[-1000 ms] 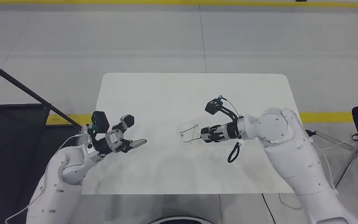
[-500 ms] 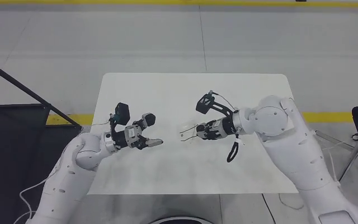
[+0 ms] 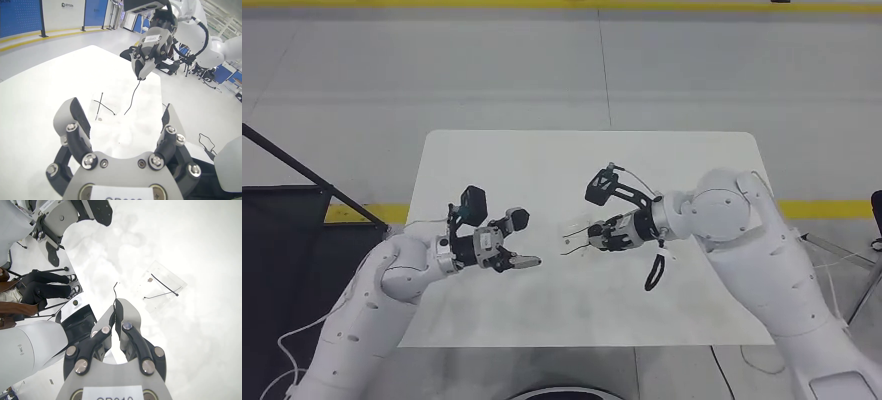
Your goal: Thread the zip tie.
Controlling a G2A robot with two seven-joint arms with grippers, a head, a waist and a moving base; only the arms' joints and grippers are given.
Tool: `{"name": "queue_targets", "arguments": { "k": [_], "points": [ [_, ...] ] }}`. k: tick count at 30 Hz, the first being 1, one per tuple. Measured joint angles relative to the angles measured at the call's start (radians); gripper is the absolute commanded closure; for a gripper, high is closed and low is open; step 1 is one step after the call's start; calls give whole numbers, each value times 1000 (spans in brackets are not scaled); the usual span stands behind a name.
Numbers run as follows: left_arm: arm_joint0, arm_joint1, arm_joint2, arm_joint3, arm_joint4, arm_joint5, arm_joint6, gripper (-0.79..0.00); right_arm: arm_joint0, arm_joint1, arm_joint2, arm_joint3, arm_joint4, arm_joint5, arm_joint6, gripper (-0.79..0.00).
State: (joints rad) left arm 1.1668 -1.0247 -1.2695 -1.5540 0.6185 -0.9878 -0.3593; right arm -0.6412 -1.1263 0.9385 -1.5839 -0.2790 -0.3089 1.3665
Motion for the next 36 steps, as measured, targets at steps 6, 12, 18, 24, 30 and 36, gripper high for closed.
{"name": "queue_targets", "arguments": {
  "k": [6, 12, 18, 24, 30, 36],
  "points": [
    [-42, -6, 65, 19, 6, -24, -19, -785, 28, -5, -26, 25, 60, -73, 3, 0],
    [-112, -1, 148, 73, -79, -25, -31, -785, 65, -11, -57, 56, 142, -130, 17, 0],
    [-155, 13, 213, 98, -114, -25, -23, -551, 110, -14, -109, 88, 180, -140, 4, 0],
    [-187, 28, 263, 115, -115, -25, 2, -348, 140, -14, -143, 107, 198, -145, 0, 0],
    [-206, 43, 303, 120, -110, -25, 34, -342, 160, -13, -166, 125, 213, -142, 3, 0],
    [-229, 59, 345, 126, -127, -25, 61, -283, 178, -13, -187, 134, 224, -141, 3, 0]
  ]
}}
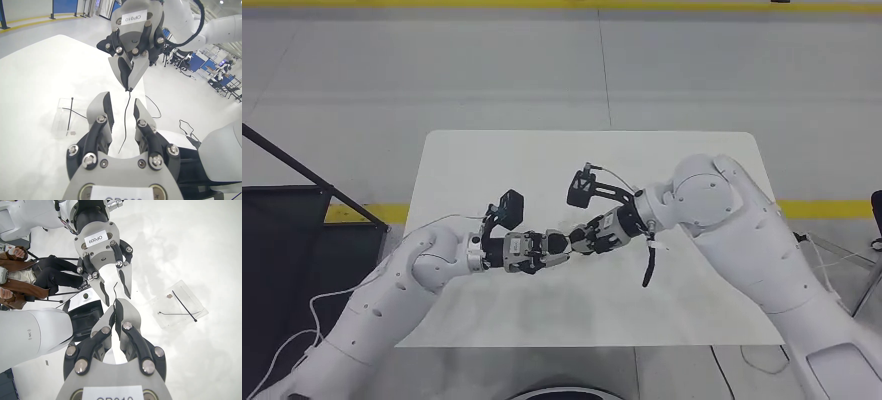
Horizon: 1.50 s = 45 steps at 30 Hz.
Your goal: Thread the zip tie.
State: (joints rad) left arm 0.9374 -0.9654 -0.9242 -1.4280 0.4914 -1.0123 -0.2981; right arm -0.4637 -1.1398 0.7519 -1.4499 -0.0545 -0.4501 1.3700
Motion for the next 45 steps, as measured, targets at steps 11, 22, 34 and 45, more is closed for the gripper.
{"name": "queue_targets", "arguments": {
  "k": [11, 22, 34, 45],
  "points": [
    [-43, 21, 70, 25, 4, 0, 49, -160, 17, 2, -20, 9, 10, -4, -4, 0],
    [-77, 38, 129, 40, -4, 0, 96, 0, 26, 3, -34, 14, 16, -6, -6, 0],
    [-107, 55, 169, 64, -5, 0, 163, 0, 22, 9, -21, 21, 25, -8, -25, -779],
    [-95, 62, 134, 108, -51, 0, 337, 0, -125, 67, 147, -44, 13, -57, -162, -785]
  ]
}}
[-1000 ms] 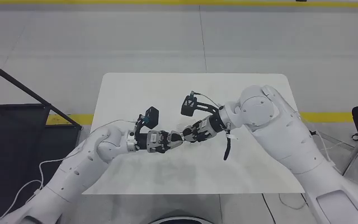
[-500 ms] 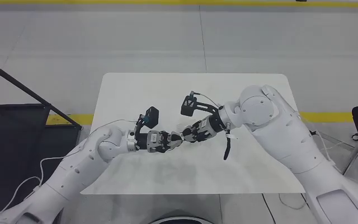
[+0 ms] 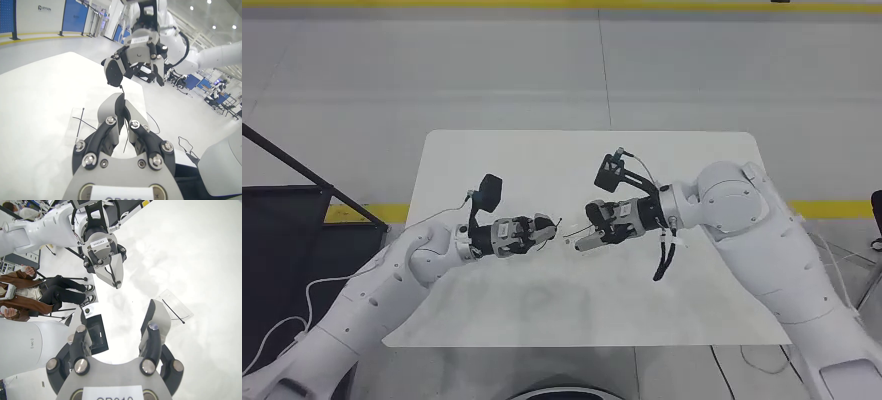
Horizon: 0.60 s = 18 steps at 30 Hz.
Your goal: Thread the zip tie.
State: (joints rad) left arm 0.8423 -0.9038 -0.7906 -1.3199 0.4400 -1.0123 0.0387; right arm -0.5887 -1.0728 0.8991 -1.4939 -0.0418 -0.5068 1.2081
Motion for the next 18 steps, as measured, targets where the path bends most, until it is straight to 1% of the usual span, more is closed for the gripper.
{"name": "queue_targets", "arguments": {
  "k": [1, 4, 16, 18],
  "points": [
    [3, -1, -5, 5, -5, 0, 22, 0, -28, 7, 22, -15, -8, 0, -28, -785],
    [3, -1, -5, 5, -5, 0, 21, 0, -81, 19, 62, -47, -30, 16, -83, -785],
    [4, -1, -6, 2, -5, 2, 21, 0, -83, 19, 62, -49, -32, 19, -85, -785],
    [14, -5, -13, -9, -15, 34, 37, 0, -100, 18, 63, -58, -57, 36, -128, -785]
  ]
}}
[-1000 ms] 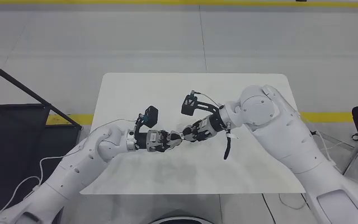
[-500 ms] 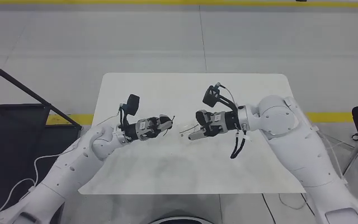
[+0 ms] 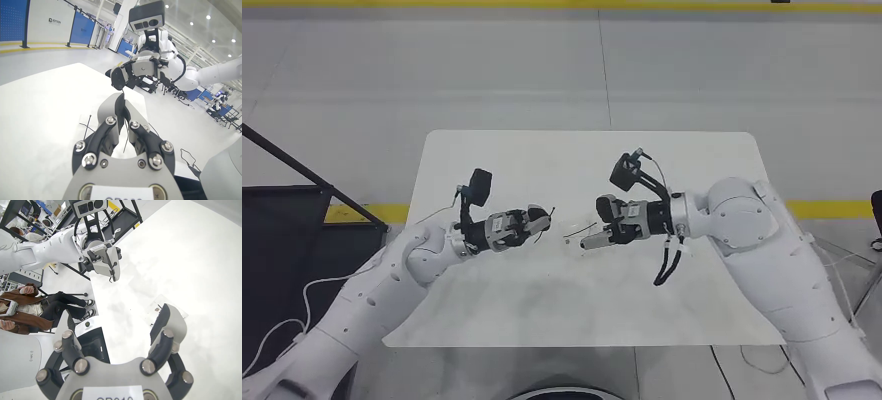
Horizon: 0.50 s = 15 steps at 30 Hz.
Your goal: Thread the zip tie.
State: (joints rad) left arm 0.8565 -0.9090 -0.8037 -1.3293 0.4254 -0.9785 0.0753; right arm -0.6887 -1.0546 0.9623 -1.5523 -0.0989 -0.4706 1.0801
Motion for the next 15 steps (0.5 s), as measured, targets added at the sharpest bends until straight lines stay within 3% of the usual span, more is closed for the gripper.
{"name": "queue_targets", "arguments": {
  "k": [4, 8, 15],
  "points": [
    [26, -18, -23, -29, 2, 123, 97, 0, -70, -3, -8, -47, -101, 37, -175, -785],
    [39, -36, -25, -27, -19, 111, 165, 0, -137, -9, -12, -56, -77, 49, -310, -785],
    [36, -57, -14, -6, -18, 94, 199, 0, -149, -16, -30, -48, -55, 43, -336, -785]
  ]
}}
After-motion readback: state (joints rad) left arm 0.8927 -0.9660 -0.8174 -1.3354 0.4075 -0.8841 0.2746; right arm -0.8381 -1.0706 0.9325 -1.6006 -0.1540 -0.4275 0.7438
